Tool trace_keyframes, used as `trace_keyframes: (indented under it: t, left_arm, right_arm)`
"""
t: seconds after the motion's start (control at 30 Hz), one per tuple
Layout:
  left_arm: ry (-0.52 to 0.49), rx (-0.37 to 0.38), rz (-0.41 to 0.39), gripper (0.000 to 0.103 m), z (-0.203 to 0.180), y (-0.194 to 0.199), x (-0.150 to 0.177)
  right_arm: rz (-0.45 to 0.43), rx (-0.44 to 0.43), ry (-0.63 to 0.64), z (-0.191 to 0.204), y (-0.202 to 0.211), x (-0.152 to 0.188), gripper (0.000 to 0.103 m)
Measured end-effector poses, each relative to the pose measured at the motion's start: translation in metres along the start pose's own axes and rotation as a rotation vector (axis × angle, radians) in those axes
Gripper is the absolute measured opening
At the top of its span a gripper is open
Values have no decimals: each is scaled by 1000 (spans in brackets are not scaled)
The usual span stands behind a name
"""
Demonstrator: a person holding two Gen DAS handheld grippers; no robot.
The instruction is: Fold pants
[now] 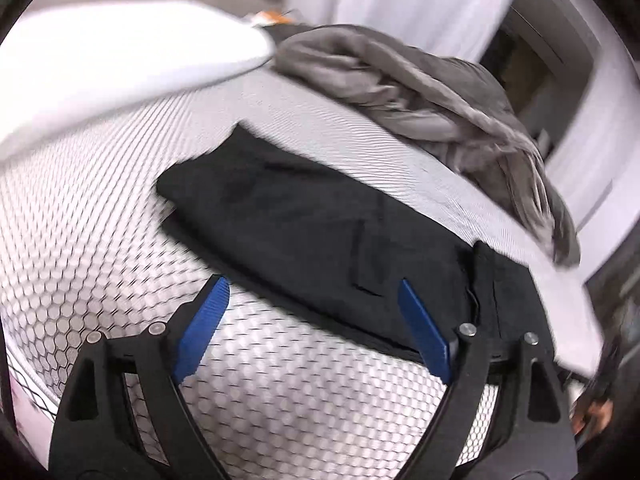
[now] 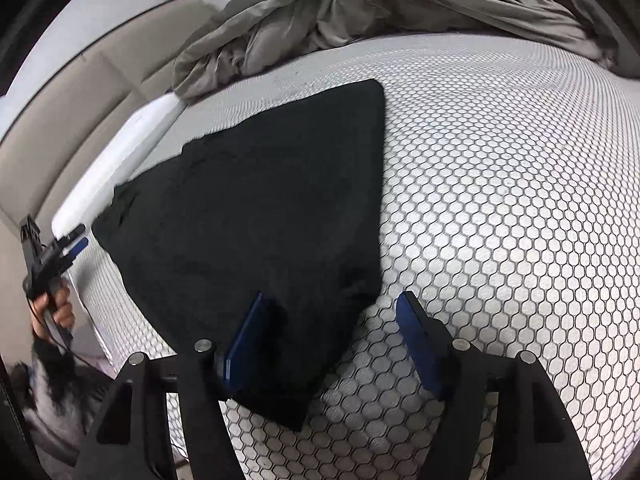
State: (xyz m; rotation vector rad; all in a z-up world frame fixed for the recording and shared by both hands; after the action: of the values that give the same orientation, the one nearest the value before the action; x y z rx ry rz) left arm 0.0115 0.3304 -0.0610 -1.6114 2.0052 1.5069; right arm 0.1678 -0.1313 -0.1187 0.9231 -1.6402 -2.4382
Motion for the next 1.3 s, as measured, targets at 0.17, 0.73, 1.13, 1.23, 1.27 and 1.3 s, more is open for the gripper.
trace_keyframes:
  t: [0.17,0.73,1.13,1.23,1.27,1.3]
  left_arm:
    - [237,16,49,83,41,-31,-5]
    - [-14,-64,-188,0,-79,-3,-46]
    - [-412,411,141,35,-399,-36,85]
    - [-555,502,395,59,-426,-70,174]
    - [-606,500,444,59,-426,-76,197]
    - [-649,477,466,59,-423,-82,214]
  right_arm:
    - [-5,-1,-21,2,-4,-7,70]
    - [-22,-9,-73,-22,15,-14,73]
    - [-117,0,-171,-42,41,-39,73]
    - [-127,15,-208,-56,46,-39,73]
    - [-130,18,-226,-62,48,-39,73]
    - [-129,18,-238,-65,50,-38,73]
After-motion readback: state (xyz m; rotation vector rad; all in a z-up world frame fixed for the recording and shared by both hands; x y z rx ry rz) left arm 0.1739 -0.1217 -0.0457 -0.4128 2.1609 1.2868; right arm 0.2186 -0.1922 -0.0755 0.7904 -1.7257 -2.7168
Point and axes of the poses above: each gripper's, at about its wrist camera, not at the fingertips, and y roughly against the way its jaws point, z to its left, x to its underside, the point moved 9 cm from there along -y, roughly the way its jaws point, and after that the axes turned 4 degrees about x, right-handed, at the moved point
